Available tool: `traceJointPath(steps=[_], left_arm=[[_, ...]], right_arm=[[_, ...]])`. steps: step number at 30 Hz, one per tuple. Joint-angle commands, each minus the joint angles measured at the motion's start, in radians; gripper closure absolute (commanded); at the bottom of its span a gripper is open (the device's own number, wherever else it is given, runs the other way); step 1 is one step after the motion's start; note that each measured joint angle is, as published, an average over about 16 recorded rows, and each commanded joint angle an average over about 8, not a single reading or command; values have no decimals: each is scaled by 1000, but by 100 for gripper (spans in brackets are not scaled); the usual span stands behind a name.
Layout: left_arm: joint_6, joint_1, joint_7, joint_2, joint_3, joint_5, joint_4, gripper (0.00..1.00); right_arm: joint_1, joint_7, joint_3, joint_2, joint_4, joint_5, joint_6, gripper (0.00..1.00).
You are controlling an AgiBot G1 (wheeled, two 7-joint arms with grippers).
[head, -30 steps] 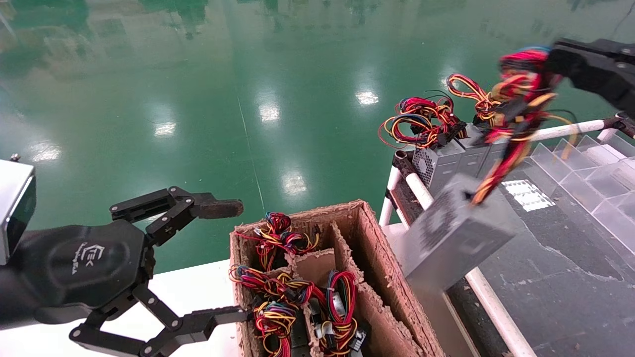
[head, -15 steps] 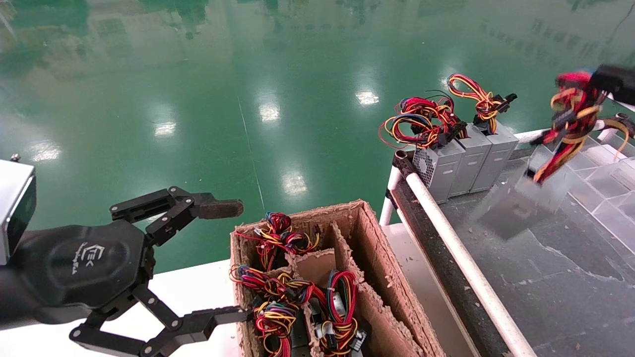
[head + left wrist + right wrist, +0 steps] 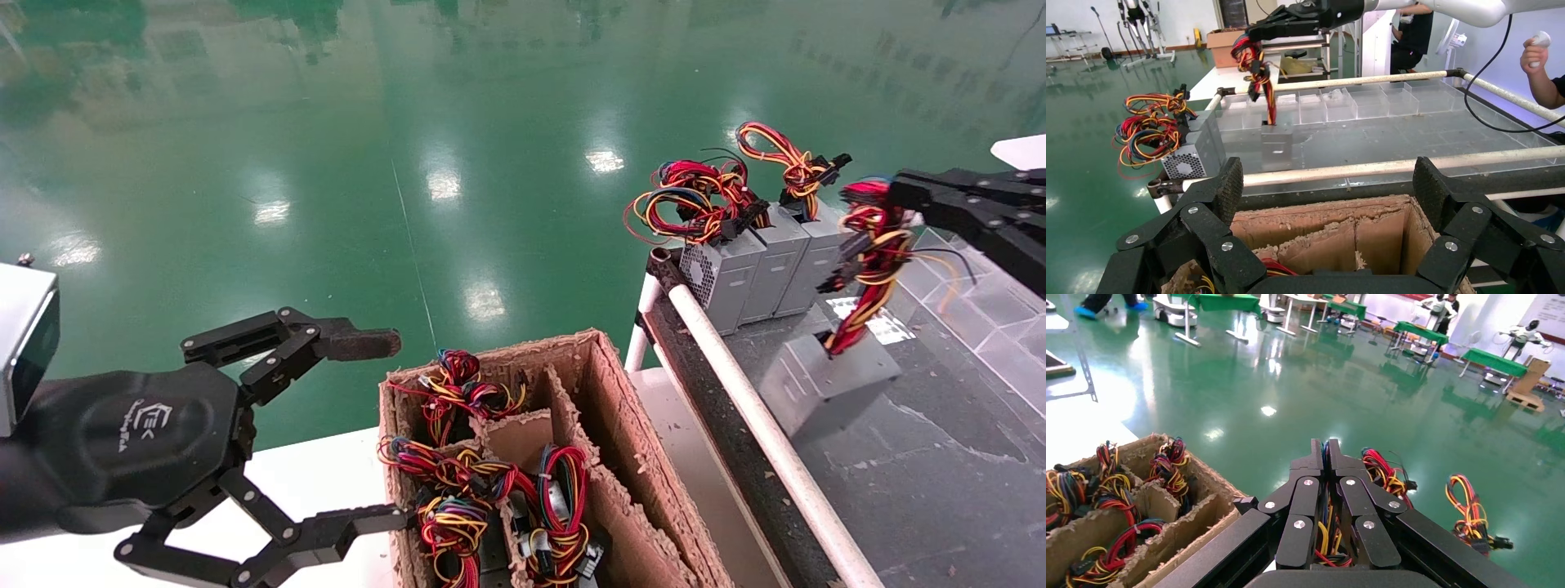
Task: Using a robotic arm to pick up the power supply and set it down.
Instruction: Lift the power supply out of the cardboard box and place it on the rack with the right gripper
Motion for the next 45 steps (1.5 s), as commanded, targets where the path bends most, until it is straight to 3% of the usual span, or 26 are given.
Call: traceJointPath(steps=[1,17,34,45], left_arm=[[0,0,0,0,0,0,0,0],[0,0,0,0,0,0,0,0],[0,0,0,0,1,0,0,0],[0,0,0,0,1,-1,0,0]], right_arm=[[8,-1,-9,-12,1,-12,5,100],[121,-71,-63,-155,-133,-121,111,100],[270,-184,-94,-296,-352,-183,166,100],[316,-245,-102,-343,-464,-197,168,100]])
